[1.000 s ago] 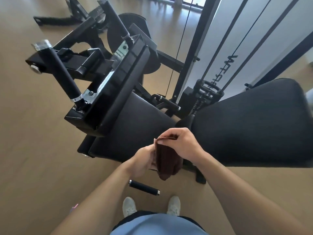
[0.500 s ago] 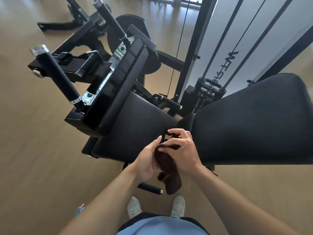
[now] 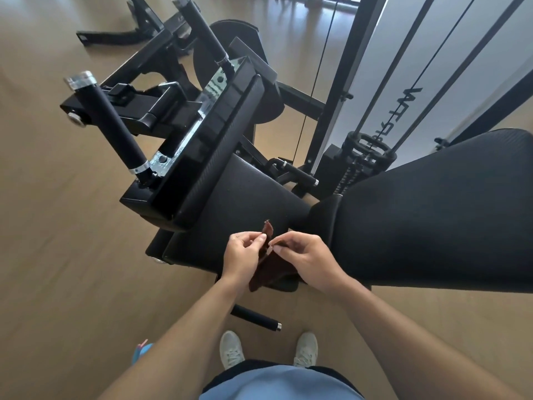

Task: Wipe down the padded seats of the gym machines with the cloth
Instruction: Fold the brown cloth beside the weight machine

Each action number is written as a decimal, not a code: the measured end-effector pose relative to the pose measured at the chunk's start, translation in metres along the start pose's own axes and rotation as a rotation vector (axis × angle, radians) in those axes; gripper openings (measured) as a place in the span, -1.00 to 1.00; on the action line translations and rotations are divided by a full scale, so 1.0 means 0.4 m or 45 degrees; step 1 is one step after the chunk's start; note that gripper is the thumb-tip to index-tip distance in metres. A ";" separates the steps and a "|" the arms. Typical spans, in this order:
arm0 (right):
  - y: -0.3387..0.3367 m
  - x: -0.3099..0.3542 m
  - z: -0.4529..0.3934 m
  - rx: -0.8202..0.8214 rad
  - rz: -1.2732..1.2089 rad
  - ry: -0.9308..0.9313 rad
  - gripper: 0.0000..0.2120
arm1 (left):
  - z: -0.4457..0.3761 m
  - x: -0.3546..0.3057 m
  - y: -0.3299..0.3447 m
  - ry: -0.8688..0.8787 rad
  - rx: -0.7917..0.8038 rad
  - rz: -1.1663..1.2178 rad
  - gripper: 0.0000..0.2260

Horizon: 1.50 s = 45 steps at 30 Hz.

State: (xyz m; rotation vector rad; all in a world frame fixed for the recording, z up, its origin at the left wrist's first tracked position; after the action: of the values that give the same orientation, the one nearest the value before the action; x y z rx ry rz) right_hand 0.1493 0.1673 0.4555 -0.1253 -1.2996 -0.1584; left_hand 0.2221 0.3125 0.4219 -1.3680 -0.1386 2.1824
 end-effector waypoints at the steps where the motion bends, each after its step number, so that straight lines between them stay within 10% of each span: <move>1: 0.001 0.000 -0.002 0.025 0.017 0.020 -0.89 | -0.001 0.001 -0.004 0.027 -0.019 -0.018 -0.87; 29: 0.011 0.013 -0.061 -0.214 0.038 0.212 -0.83 | 0.030 0.006 -0.012 0.114 0.322 0.409 -0.80; 39: 0.035 0.089 -0.035 0.027 0.002 0.023 -0.79 | -0.002 0.099 -0.039 0.277 0.450 -0.320 -0.93; 45: -0.020 0.180 -0.037 0.076 -0.310 -0.089 -0.80 | 0.029 0.133 -0.017 -0.005 0.750 -0.305 -0.57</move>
State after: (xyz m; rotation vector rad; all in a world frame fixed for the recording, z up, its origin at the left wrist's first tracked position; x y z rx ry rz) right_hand 0.1804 0.1533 0.5211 0.0799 -1.3857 -0.3247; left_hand 0.1976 0.3471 0.3873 -0.9549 0.3030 1.8215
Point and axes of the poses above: each hand's wrist, its own z-axis away from the middle knuckle, its own y-axis out of the palm, x = y × z, the point moved 1 cm from there along -z, towards the middle knuckle, and after that the axes turned 14 degrees about -z, right-handed, at the moved point
